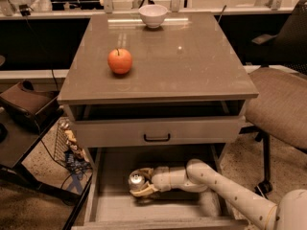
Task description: Place 7up can into middle drawer
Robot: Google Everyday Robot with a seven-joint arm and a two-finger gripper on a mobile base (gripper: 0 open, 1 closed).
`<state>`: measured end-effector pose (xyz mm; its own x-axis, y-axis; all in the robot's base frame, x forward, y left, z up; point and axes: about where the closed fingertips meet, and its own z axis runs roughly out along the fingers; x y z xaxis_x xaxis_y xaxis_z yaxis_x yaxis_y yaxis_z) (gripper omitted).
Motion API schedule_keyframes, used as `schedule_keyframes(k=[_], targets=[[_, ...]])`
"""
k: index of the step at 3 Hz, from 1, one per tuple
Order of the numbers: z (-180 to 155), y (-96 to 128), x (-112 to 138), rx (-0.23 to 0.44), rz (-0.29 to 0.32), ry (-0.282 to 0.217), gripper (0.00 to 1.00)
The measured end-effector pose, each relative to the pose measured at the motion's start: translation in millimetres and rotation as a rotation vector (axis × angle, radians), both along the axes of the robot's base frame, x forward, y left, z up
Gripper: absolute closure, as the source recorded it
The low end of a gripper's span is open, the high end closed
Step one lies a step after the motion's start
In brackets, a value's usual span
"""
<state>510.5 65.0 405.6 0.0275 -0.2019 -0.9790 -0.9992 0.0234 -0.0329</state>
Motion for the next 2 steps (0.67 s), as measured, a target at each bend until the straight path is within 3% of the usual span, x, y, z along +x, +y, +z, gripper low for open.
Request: schedule_keyframes(k=[1,2], targets=[[1.0,0.0,0.0,0.000,0.000,0.000,0.84],[1.1,0.1,0.0,0.000,0.000,0.000,0.61]])
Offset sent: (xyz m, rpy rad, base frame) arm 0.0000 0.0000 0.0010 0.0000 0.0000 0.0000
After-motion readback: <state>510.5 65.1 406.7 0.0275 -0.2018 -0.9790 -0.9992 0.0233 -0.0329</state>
